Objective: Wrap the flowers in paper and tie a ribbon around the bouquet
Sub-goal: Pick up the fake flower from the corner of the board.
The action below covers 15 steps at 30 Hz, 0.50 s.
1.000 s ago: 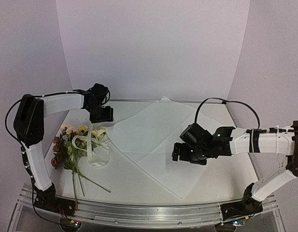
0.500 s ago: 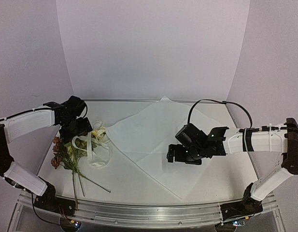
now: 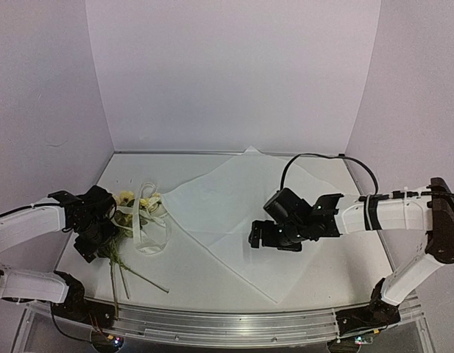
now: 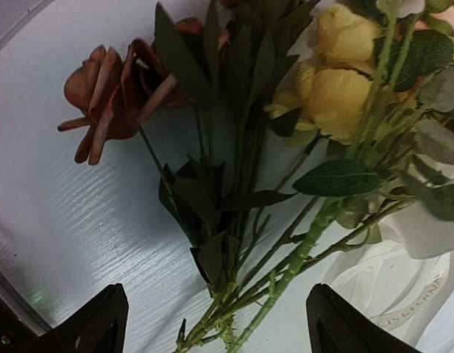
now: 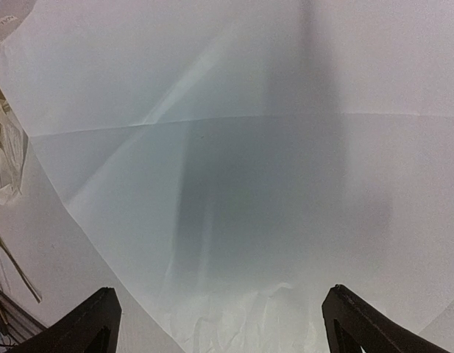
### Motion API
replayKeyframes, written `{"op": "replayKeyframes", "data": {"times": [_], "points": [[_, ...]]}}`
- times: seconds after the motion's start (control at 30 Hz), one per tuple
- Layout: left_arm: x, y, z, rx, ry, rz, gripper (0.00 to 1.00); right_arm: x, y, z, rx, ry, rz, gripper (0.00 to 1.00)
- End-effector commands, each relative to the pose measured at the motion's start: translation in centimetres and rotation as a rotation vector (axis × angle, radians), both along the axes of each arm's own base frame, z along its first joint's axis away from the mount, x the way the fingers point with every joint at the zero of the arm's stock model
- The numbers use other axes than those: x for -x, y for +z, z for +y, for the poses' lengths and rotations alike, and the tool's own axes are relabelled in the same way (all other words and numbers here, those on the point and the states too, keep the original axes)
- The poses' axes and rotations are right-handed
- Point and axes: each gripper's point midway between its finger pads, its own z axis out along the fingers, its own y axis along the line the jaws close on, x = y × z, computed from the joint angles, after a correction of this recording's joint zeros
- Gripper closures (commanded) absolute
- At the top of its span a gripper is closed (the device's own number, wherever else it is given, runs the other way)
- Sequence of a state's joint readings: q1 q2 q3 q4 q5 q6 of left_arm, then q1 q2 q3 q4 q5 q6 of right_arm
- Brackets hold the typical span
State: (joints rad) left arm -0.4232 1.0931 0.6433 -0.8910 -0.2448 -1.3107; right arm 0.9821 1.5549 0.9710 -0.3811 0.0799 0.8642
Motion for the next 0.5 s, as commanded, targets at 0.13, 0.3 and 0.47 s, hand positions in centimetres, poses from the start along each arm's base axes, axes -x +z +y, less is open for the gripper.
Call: {"op": "replayKeyframes", "data": {"times": [0.13,0.3,0.47], "points": [[0.1,-3.6,-2.2,0.143,0.041,0.017,0.2,-1.1,0.7,1.5,-0.031,0.003,-0.018,0.02],[-0.5,-4.6,-2.5,0.15,0.04,0.006,0.28,-1.2,0.2,1.8,-0.022,0.01,-0.008,0.02],[-0.5,-5.9,-2.2,0.123,0.036,0.032,0.45,-1.2,-0.5,1.9,-0.01,0.016,0.006,0.02]]}}
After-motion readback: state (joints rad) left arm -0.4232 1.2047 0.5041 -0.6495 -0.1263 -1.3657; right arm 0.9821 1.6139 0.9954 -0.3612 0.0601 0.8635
